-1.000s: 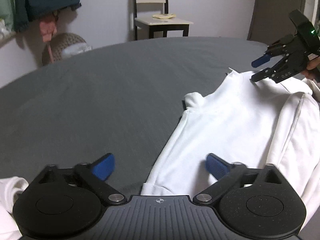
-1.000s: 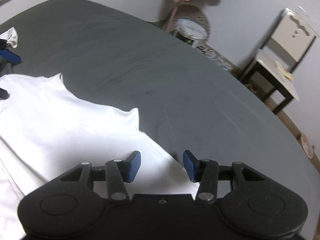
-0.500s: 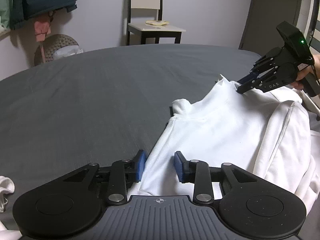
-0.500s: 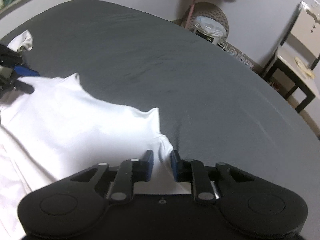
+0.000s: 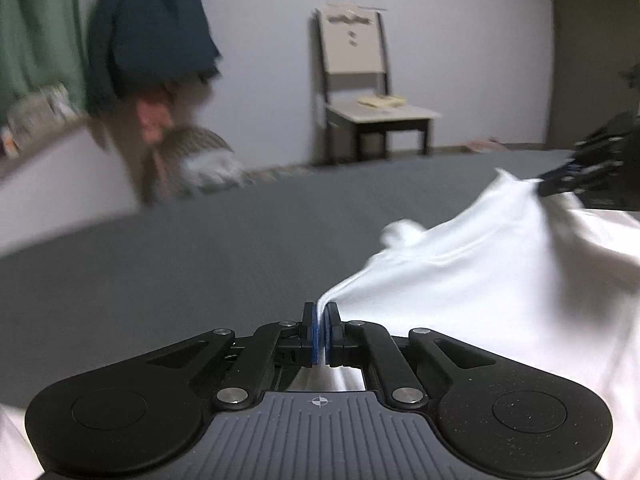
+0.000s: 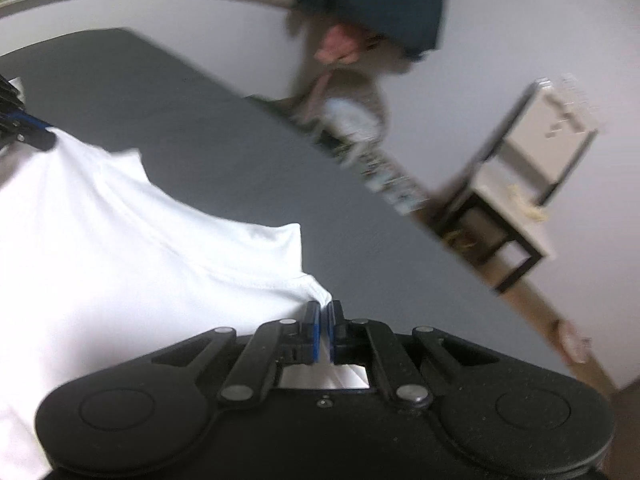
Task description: Fold clothes
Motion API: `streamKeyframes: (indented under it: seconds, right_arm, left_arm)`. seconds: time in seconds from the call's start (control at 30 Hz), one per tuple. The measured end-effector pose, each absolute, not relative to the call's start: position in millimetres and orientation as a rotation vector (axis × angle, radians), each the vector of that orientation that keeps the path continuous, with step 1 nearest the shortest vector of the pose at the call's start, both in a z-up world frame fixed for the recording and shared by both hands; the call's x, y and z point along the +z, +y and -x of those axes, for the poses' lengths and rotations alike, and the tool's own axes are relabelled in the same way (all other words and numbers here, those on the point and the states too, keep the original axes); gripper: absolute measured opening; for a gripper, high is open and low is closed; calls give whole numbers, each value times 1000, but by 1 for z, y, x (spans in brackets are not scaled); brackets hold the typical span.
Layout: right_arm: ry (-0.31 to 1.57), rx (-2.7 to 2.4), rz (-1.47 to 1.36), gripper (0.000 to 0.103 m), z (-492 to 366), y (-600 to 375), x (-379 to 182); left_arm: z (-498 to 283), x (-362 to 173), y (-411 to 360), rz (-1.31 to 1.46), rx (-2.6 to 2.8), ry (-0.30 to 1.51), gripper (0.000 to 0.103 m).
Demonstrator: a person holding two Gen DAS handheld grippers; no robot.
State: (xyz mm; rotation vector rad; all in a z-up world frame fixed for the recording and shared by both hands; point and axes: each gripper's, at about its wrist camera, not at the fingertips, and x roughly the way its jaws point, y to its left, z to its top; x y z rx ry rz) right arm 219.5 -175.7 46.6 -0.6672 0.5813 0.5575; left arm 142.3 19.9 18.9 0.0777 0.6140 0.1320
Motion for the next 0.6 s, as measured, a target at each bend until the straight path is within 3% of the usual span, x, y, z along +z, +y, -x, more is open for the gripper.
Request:
streamKeyframes:
  seconds: [0.27, 0.43, 0.47, 0.53, 0.57, 0.6]
  right_arm:
    - [561, 314, 578, 5, -286, -133, 44]
    - [683, 244, 477, 5, -327, -127, 21]
    - [709, 231, 460, 10, -330, -130, 14]
    - [768, 212, 444, 28, -330, -135, 1]
    - [789, 205, 441, 43, -328, -138, -4]
    - [782, 212, 436, 50, -322, -143, -5]
  left_arm:
    - [-255, 29, 37, -271, 230, 652, 3]
    - [-297, 11, 36, -252, 245, 761, 3]
    - [-303, 4, 39, -214, 241, 801, 3]
    - [-307, -9, 42, -165, 245, 869, 5]
    - [-300, -12, 40, -174, 256, 851, 19]
    - [-296, -10, 39, -192, 274, 840, 31]
